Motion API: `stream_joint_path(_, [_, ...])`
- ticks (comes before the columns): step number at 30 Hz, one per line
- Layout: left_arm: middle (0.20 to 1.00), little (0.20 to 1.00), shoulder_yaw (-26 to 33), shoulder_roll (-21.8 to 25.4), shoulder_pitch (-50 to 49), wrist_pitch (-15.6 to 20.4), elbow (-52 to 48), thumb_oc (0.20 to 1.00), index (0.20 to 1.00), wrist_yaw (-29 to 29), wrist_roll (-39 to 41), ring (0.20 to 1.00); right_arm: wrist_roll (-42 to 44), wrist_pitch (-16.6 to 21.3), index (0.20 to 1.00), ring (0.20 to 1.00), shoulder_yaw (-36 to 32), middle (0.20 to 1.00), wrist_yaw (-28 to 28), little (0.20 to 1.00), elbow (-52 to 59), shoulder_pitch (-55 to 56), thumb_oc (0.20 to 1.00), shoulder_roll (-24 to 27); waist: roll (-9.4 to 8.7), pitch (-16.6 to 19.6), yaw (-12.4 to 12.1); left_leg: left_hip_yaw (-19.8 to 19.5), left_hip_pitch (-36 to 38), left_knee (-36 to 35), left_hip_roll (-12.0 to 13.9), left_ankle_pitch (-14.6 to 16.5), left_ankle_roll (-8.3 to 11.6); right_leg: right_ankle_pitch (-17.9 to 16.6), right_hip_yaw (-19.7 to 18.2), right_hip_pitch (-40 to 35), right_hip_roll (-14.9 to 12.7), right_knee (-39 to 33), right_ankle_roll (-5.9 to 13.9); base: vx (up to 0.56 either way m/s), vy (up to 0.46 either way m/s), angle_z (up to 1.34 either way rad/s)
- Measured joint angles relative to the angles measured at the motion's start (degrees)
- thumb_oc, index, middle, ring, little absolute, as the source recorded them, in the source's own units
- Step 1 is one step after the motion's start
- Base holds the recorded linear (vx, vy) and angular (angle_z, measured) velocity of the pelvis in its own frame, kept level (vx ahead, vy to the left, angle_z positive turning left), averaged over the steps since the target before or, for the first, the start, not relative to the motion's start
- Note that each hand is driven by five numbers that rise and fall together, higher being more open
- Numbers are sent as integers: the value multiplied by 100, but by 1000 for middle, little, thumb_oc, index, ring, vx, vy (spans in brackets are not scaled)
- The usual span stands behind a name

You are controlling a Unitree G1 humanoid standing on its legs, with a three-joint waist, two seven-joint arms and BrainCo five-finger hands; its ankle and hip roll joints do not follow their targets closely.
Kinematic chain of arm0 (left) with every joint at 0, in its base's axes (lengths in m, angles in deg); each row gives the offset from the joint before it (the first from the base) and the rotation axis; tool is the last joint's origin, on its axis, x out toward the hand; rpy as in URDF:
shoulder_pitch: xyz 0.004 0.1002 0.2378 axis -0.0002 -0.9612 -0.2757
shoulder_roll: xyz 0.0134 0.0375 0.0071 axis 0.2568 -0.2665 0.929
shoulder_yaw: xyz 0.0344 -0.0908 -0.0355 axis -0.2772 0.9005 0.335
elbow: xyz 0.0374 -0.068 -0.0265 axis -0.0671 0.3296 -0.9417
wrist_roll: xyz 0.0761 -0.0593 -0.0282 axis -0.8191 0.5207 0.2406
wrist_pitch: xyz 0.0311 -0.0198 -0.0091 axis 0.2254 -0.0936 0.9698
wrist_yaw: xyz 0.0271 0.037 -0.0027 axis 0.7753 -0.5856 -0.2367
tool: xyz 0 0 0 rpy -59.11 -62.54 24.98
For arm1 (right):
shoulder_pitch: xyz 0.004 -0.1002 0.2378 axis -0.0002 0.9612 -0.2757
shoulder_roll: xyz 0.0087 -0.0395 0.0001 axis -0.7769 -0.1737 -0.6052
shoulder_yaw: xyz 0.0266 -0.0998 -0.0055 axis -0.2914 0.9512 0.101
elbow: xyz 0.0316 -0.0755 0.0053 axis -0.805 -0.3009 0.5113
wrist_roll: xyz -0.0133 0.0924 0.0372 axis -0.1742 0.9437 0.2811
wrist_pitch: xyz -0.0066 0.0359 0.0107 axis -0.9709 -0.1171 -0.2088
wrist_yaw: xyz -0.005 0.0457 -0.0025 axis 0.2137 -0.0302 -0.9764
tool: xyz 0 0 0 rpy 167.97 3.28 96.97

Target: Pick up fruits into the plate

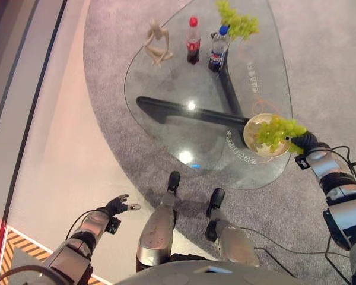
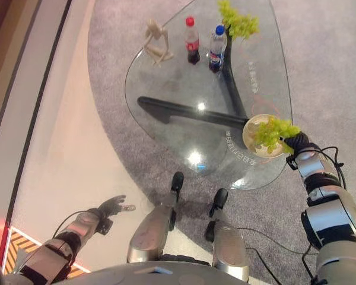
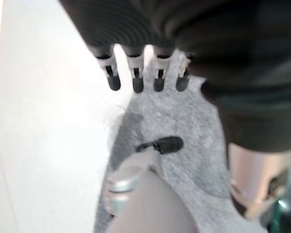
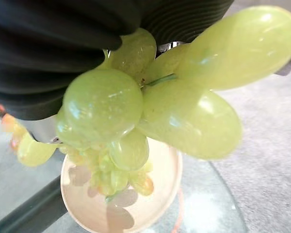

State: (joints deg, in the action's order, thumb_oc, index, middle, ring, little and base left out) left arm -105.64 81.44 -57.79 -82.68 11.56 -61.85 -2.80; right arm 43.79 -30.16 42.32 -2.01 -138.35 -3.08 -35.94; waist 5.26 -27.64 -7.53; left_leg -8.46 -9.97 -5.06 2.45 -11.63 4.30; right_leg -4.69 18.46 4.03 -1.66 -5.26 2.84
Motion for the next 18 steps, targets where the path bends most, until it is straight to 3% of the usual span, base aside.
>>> stream_joint_path(12, [1000,1000,-124,179,336,110,-318,1000,1000,-91,272,1000,-111,-285,200,200,267,200,14,200,-667,-893,200,83,109,-218,-12,-1,-413,2,-4,-72,43,-29,43,436,-5,79,-50,-29,0,1])
stream_joint_path(13, [1000,1000,-123,180,334,110,-319,1000,1000,-95,277,1000,-175,-361,332,332,272,332,21,332,-687,-919,332,83,132,-230,-19,3,-446,2,-8,-76,40,-19,39,488,-12,119,-41,0,0,0])
stream_joint_path(14, [1000,1000,-123,180,334,110,-319,1000,1000,-95,277,1000,-175,-361,332,332,272,332,21,332,-687,-919,332,83,132,-230,-19,3,-446,2,-8,-76,40,-19,39,488,-12,119,-41,-21,3,-5])
stream_joint_path(15, [1000,1000,-122,188,329,107,-332,1000,1000,-99,284,1000,-313,-432,1000,1000,278,1000,20,1000,-707,-958,1000,83,155,-241,-28,23,-480,2,-9,-83,37,48,7,603,-47,272,-44,-9,2,-4])
stream_joint_path(18, [1000,1000,-121,188,329,107,-333,1000,1000,-99,339,1000,-442,-504,1000,1000,282,1000,21,1000,-710,-966,1000,83,182,-253,-31,47,-483,2,-13,-86,33,98,-18,673,-65,389,-34,-21,10,-5])
